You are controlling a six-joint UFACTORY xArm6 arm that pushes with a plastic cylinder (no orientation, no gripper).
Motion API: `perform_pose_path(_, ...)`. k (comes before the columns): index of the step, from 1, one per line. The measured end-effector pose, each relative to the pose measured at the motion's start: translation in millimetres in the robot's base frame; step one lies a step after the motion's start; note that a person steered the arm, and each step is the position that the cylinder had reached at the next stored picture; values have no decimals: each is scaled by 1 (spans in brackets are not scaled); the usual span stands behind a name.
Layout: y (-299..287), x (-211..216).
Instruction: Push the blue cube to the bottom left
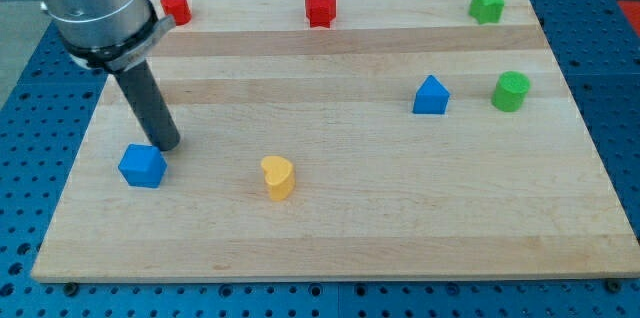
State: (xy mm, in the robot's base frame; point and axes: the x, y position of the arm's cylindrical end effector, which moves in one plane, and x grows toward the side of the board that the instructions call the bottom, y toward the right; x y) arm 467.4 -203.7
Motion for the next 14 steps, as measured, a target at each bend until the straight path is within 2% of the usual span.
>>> perform_pose_path(5, -10, 58)
perform_pose_path(7, -25, 62)
perform_pose_path(14, -21, 62)
